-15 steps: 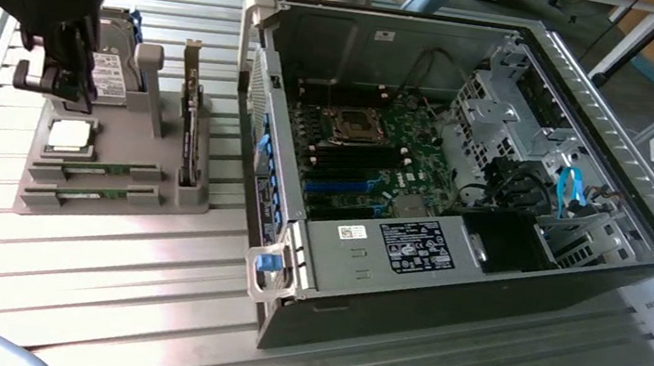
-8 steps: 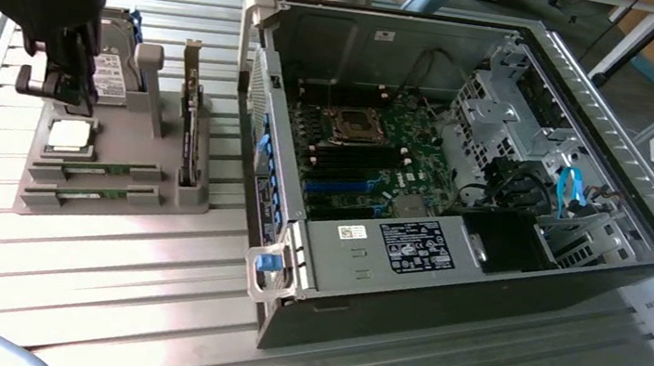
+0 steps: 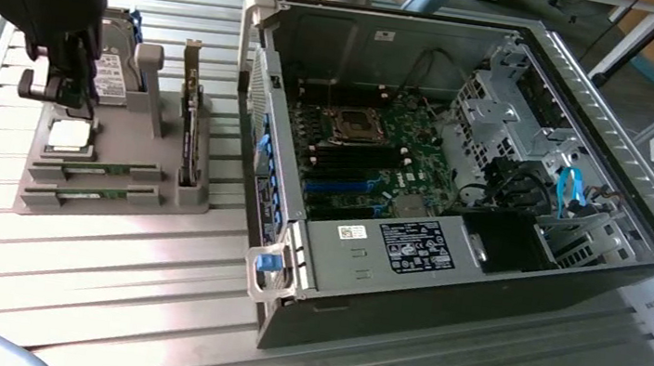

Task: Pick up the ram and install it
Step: 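Pick up the ram and move it above insertion slot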

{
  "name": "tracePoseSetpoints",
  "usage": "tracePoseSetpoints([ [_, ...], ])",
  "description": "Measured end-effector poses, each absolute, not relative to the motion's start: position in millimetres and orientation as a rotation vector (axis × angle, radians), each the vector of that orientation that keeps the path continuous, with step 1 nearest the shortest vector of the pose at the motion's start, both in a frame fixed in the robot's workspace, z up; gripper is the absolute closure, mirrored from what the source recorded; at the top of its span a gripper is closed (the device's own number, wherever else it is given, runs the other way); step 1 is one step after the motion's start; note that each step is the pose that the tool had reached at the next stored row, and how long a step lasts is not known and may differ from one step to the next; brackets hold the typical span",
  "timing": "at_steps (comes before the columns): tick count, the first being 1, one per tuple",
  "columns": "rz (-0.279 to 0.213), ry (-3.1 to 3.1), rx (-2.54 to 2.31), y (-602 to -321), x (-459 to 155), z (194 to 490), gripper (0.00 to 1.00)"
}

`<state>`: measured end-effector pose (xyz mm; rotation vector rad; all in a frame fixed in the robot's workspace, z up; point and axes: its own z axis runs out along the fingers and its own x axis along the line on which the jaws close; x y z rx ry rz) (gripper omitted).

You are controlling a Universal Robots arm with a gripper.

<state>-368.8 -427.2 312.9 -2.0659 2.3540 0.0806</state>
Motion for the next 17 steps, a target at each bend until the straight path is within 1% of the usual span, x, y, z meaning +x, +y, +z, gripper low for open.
tracePoseSetpoints([
  [17, 0.081, 2.354, -2.066, -427, -369, 296, 0.76],
])
